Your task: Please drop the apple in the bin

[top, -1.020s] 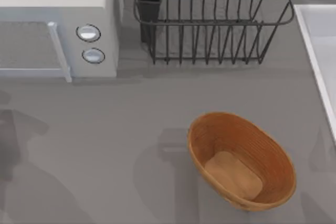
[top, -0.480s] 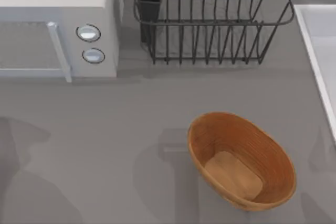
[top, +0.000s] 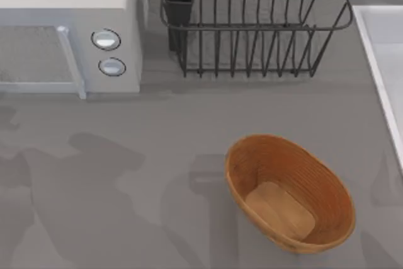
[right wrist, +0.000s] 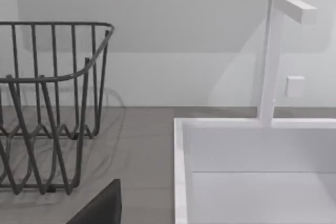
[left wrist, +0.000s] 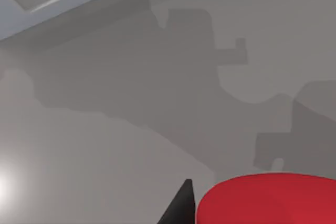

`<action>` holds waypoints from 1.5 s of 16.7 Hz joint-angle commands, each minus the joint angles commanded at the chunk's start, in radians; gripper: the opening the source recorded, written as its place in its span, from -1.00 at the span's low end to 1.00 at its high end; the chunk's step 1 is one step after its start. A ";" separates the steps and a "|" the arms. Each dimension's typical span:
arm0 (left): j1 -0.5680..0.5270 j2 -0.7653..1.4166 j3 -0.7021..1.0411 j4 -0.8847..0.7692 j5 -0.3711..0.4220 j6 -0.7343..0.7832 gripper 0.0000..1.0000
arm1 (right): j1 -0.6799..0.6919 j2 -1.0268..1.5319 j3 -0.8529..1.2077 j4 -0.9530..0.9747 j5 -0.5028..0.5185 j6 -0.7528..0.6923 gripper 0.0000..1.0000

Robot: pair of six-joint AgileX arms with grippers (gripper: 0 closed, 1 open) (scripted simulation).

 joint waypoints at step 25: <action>-1.362 0.654 1.013 -0.681 -0.409 -0.156 -1.00 | 0.000 0.000 0.000 0.000 0.000 0.000 1.00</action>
